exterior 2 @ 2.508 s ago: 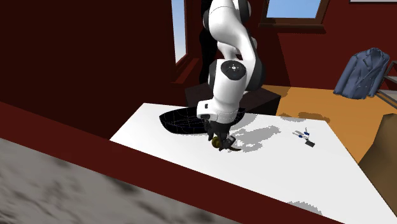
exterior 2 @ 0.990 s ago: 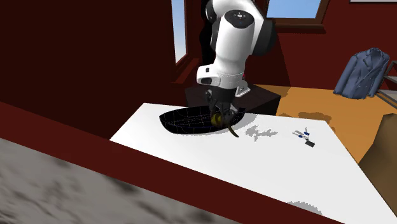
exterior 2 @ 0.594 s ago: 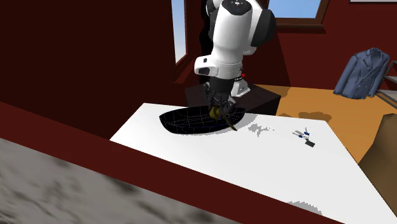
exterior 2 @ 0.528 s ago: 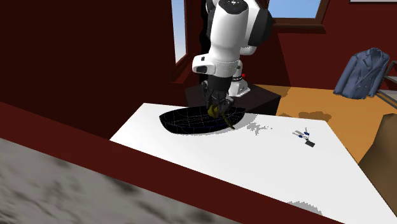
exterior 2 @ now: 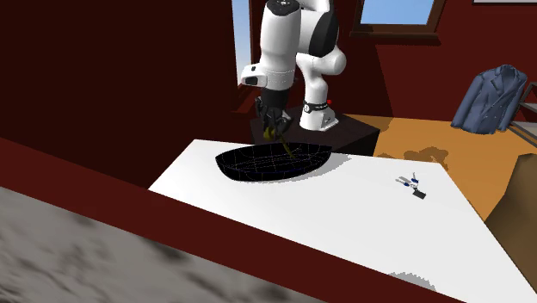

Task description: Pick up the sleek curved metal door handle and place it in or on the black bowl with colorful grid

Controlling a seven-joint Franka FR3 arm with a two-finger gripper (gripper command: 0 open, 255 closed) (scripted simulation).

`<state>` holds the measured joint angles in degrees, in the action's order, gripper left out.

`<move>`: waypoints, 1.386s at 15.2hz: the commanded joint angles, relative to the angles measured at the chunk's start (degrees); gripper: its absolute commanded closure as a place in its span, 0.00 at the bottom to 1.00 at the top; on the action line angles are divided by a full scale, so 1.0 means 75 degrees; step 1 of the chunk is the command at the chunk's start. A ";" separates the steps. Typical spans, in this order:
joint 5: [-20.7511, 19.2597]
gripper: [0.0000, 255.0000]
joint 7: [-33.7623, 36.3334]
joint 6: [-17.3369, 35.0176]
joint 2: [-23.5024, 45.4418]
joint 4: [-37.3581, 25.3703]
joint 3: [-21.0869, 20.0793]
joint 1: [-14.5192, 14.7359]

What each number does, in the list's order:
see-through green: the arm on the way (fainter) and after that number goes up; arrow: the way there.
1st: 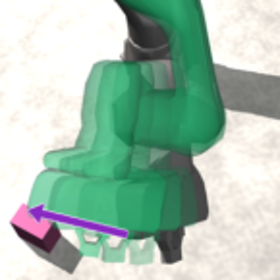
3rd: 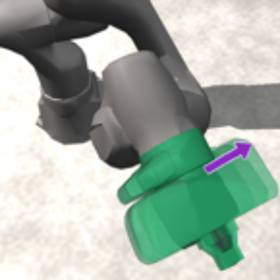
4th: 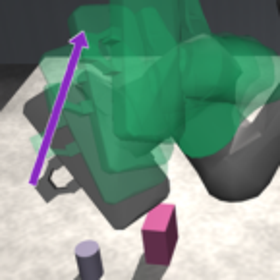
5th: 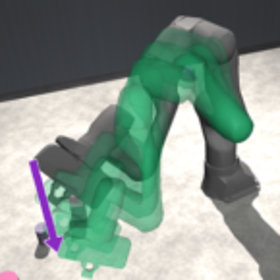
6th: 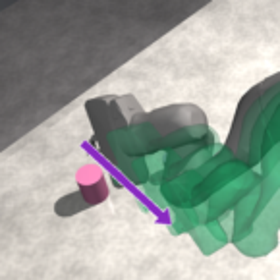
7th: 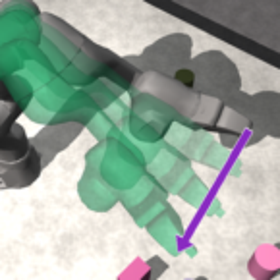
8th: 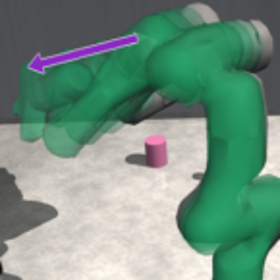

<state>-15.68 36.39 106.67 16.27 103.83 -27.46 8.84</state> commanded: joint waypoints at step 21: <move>-0.0226 1.00 -0.0214 0.1615 -0.0091 0.1630 0.0282 -0.0442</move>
<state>-17.35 34.76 118.71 15.56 116.02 -25.35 5.52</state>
